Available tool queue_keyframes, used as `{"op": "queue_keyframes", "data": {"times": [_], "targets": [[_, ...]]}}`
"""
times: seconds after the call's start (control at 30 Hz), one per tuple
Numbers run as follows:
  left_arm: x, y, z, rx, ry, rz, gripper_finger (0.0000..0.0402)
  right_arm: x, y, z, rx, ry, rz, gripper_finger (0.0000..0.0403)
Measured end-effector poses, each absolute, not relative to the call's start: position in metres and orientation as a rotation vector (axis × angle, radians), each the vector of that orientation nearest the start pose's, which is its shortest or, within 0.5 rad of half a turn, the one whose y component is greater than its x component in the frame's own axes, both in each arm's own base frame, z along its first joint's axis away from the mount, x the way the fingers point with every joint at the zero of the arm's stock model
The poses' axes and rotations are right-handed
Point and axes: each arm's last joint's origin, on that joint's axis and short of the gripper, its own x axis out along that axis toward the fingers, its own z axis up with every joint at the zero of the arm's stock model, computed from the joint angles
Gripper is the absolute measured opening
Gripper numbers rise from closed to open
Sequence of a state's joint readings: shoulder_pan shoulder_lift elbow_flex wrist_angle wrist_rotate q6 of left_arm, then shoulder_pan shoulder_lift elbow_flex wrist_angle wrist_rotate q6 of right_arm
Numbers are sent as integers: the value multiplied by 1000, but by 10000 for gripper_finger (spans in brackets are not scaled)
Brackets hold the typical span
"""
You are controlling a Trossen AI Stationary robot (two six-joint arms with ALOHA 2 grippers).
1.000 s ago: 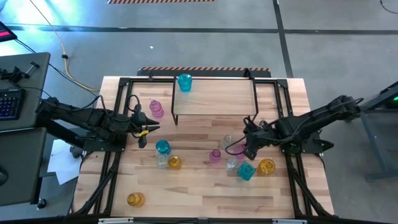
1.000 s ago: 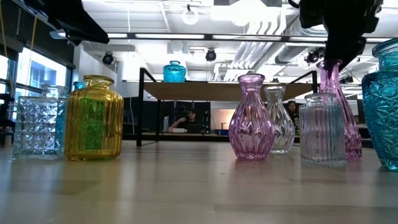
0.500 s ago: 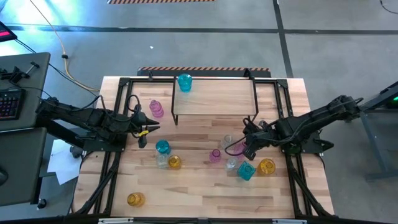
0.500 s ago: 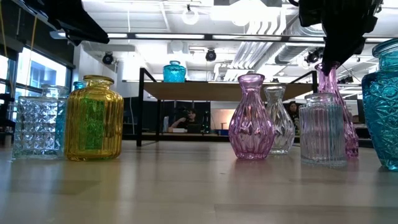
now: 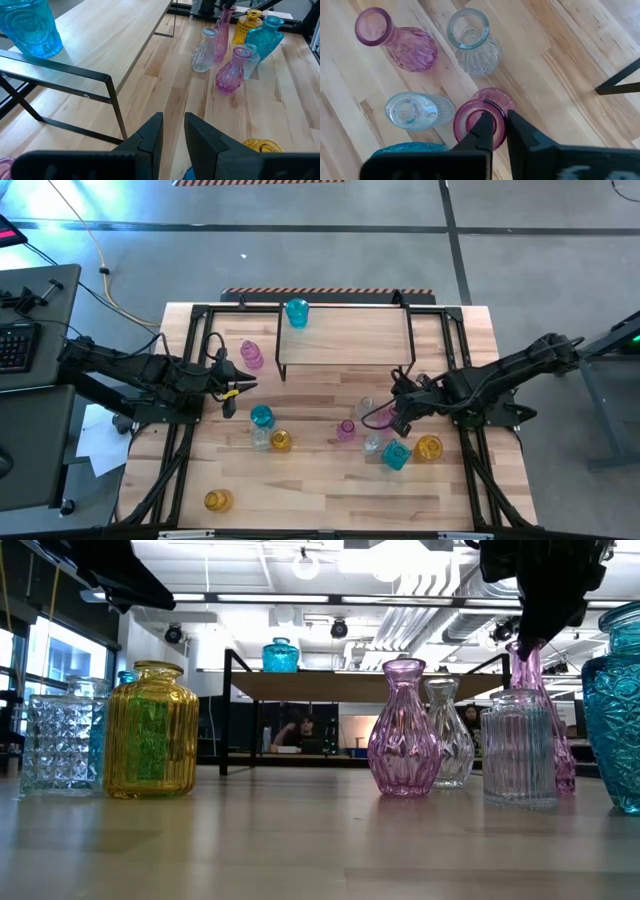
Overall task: Sort vases onto shelf
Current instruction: Put the bottom right purple vase on the shelf
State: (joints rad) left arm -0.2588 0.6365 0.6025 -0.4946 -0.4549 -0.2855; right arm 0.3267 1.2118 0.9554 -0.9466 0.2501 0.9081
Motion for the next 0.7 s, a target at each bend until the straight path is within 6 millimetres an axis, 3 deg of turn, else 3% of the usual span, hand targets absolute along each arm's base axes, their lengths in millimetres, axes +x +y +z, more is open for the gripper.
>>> {"op": "queue_keyframes", "data": {"times": [0.43,0.7], "targets": [[134,-22,265,-94,463,260,72,209,62,301,447,1002,-422,0],[134,-22,265,-94,463,260,72,210,62,316,460,967,-408,0]]}}
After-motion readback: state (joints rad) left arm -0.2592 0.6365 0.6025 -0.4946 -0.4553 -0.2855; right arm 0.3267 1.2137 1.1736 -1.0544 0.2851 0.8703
